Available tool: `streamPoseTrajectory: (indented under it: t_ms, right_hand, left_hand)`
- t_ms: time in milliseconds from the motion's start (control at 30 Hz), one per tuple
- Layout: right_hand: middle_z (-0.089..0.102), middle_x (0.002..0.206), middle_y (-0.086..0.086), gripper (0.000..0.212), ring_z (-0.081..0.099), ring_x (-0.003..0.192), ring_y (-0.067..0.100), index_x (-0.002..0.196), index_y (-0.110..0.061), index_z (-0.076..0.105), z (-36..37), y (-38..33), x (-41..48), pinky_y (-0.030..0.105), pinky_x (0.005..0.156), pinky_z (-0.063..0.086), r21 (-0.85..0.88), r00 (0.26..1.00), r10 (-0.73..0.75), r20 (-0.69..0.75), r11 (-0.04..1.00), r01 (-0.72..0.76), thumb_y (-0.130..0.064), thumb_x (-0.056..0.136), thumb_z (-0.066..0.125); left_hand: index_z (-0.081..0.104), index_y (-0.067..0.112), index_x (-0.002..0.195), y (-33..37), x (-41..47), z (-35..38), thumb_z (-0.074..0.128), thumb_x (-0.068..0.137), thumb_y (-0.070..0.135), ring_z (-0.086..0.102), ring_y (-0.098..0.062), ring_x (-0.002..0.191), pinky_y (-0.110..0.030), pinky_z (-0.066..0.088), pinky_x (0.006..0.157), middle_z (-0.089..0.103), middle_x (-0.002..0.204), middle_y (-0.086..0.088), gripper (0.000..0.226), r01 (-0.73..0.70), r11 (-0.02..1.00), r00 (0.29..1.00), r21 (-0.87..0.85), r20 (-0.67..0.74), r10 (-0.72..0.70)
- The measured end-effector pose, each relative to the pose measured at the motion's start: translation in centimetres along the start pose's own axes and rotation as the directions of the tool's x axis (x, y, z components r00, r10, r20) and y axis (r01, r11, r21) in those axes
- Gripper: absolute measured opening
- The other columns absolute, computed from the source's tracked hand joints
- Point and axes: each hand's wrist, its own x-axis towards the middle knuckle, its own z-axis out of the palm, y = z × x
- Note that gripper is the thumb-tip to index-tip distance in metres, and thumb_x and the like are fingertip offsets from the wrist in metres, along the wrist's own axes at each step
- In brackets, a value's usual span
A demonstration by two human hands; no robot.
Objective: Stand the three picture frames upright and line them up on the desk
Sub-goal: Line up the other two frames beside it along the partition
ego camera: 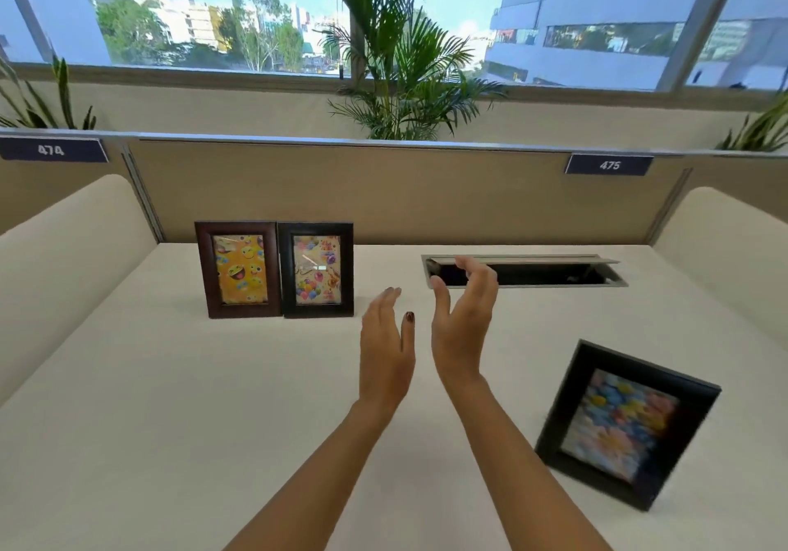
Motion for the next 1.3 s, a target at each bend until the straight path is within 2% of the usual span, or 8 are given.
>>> streamPoseTrajectory:
  t_ms: [167, 333, 433, 533, 667, 833, 1067, 1300]
  right_hand:
    - [0.056, 0.120, 0.012, 0.030, 0.049, 0.116, 0.017, 0.123, -0.007, 0.053, -7.6, 0.9, 1.7, 0.020, 0.102, 0.041, -0.221, 0.971, -0.172, -0.167, 0.966, 0.134, -0.017, 0.095, 0.054]
    - [0.052, 0.133, 0.015, 0.037, 0.043, 0.127, 0.023, 0.131, -0.008, 0.050, -13.6, 4.3, 0.9, 0.037, 0.105, 0.043, -0.430, 0.949, -0.181, -0.256, 0.901, 0.056, -0.011, 0.094, 0.052]
    - [0.040, 0.145, 0.014, 0.046, 0.032, 0.136, 0.024, 0.139, -0.010, 0.038, -17.1, 6.5, -0.2, 0.035, 0.114, 0.030, -0.484, 0.944, -0.109, -0.312, 0.873, -0.059, -0.017, 0.095, 0.049]
    - [0.029, 0.152, 0.010, 0.056, 0.026, 0.141, 0.019, 0.145, -0.012, 0.025, -19.9, 8.3, -1.8, 0.021, 0.115, 0.023, -0.391, 0.925, 0.030, -0.380, 0.901, -0.190, -0.020, 0.095, 0.050]
    - [0.035, 0.141, 0.012, 0.057, 0.051, 0.122, 0.024, 0.142, -0.017, 0.028, -21.2, 10.5, -5.4, 0.023, 0.093, 0.043, -0.168, 0.854, 0.291, -0.431, 0.904, -0.392, -0.011, 0.092, 0.054]
    - [0.053, 0.124, 0.017, 0.036, 0.057, 0.110, 0.032, 0.129, -0.009, 0.046, -21.2, 13.1, -9.7, 0.030, 0.079, 0.047, -0.086, 0.734, 0.557, -0.388, 0.771, -0.630, -0.005, 0.093, 0.051]
    - [0.063, 0.110, 0.019, 0.022, 0.059, 0.103, 0.033, 0.113, -0.003, 0.055, -18.5, 13.0, -9.7, 0.034, 0.080, 0.049, -0.091, 0.714, 0.632, -0.300, 0.727, -0.681, -0.004, 0.091, 0.053]
    - [0.066, 0.109, 0.016, 0.021, 0.061, 0.101, 0.029, 0.111, -0.005, 0.057, -12.5, 11.4, -7.2, 0.030, 0.079, 0.050, -0.004, 0.754, 0.644, -0.128, 0.760, -0.650, -0.004, 0.090, 0.056]
  left_hand:
    - [0.036, 0.030, 0.136, 5.8, -2.8, 3.6, 0.037, 0.098, 0.038, 0.038, -0.004, 0.129, -0.019, 0.029, 0.104, 0.042, 0.143, 0.009, 0.039, -0.059, 0.985, 0.967, -0.161, 0.236, 0.097]
    - [0.040, 0.030, 0.134, 9.4, -5.5, 8.3, 0.050, 0.094, 0.035, 0.046, -0.010, 0.125, -0.026, 0.041, 0.102, 0.044, 0.143, 0.006, 0.042, -0.035, 0.980, 0.905, -0.194, 0.410, 0.114]
    - [0.042, 0.030, 0.133, 10.7, -6.9, 10.5, 0.052, 0.093, 0.031, 0.050, -0.010, 0.120, -0.020, 0.044, 0.091, 0.046, 0.140, 0.006, 0.041, 0.077, 0.966, 0.880, -0.247, 0.472, 0.051]
    - [0.046, 0.027, 0.127, 11.3, -8.1, 11.8, 0.049, 0.095, 0.024, 0.058, -0.010, 0.110, -0.016, 0.050, 0.081, 0.057, 0.127, 0.004, 0.032, 0.167, 0.933, 0.854, -0.320, 0.520, 0.026]
    - [0.057, 0.016, 0.113, 10.3, -9.5, 12.3, 0.049, 0.095, 0.016, 0.059, -0.006, 0.094, -0.005, 0.044, 0.063, 0.063, 0.110, 0.001, 0.020, 0.192, 0.953, 0.879, -0.236, 0.472, -0.060]
    - [0.060, 0.014, 0.105, 9.4, -10.4, 11.7, 0.053, 0.093, 0.011, 0.059, -0.004, 0.089, -0.004, 0.046, 0.064, 0.065, 0.104, 0.000, 0.014, 0.207, 0.954, 0.891, -0.217, 0.445, -0.092]
    - [0.059, 0.019, 0.094, 8.4, -8.6, 9.3, 0.053, 0.091, 0.002, 0.058, 0.004, 0.080, 0.001, 0.043, 0.060, 0.061, 0.093, 0.007, 0.018, 0.232, 0.945, 0.924, -0.230, 0.356, -0.140]
    - [0.061, 0.015, 0.102, 5.6, -4.5, 5.6, 0.052, 0.093, 0.009, 0.057, -0.004, 0.083, -0.001, 0.044, 0.056, 0.063, 0.097, 0.005, 0.015, 0.213, 0.961, 0.966, -0.176, 0.188, -0.180]
